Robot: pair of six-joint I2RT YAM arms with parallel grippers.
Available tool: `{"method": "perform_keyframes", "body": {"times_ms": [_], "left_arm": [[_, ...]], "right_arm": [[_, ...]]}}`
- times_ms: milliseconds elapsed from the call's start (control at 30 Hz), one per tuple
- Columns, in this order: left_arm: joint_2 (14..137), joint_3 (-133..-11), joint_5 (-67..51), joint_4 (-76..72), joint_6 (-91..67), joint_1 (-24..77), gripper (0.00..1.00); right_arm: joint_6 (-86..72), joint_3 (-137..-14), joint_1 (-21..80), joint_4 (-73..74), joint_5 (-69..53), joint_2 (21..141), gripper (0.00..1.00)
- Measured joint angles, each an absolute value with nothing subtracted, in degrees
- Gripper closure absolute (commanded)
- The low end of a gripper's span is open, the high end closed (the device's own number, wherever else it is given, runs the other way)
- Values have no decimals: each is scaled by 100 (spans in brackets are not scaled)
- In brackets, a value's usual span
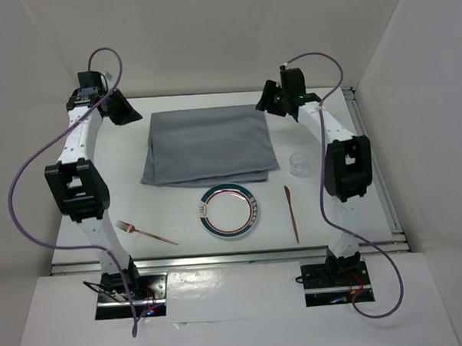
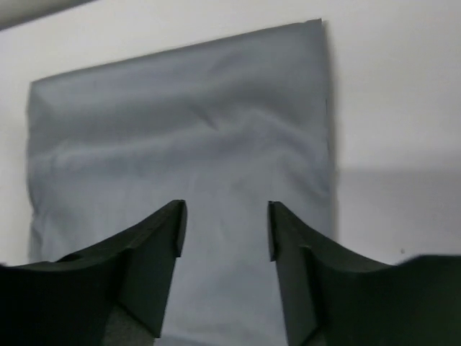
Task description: Set the dinner table for one person
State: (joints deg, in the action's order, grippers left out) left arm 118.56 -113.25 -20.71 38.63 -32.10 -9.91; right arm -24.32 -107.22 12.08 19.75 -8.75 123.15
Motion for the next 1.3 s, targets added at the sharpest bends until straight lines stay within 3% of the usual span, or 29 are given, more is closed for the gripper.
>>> {"method": "perform_keyframes", "body": {"times_ms": [33,67,133,167,200,233,333,467,633,767,1133,1300], "left_arm": [[11504,-11026,-1957,3824,-3133,-985,93],[11115,-10720,-1861,3833,-3061,-972,95],[10481,-10092,-1728,3776,-2941,-926,92],[10221,-9749,-1653,3736,-2871,-886,76],[10071,-9483,-1623,3736,-2825,-849,64],[9955,-9118,-1557,3710,-2836,-799,43],[10018,-8449,-1463,3728,-2842,-703,34],[10261,-7732,-1437,3699,-2864,-696,47],[10617,-7703,-1376,3557,-2869,-659,47],[10833,-7793,-1284,3527,-2869,-550,47],[11017,-7808,-1024,3562,-2891,-412,36],[11019,-7808,-923,3647,-2895,-373,37]], "right_arm": [[-2449,-10374,1229,1929,-862,11948,48],[-2453,-10110,1243,1905,-821,11631,57],[-2508,-9478,1291,1846,-755,10919,64],[-2556,-9107,1330,1785,-729,10530,71],[-2591,-8825,1363,1796,-718,10248,71],[-2679,-8471,1398,1798,-687,9911,71],[-2853,-7780,1476,1852,-648,9362,71],[-3142,-6947,1527,1940,-626,9026,71],[-3398,-6318,1538,2152,-617,8958,71],[-3481,-6287,1538,2182,-617,8943,71],[-3492,-6287,1538,2189,-622,8936,70],[-3492,-6287,1540,2189,-622,8936,70]]}}
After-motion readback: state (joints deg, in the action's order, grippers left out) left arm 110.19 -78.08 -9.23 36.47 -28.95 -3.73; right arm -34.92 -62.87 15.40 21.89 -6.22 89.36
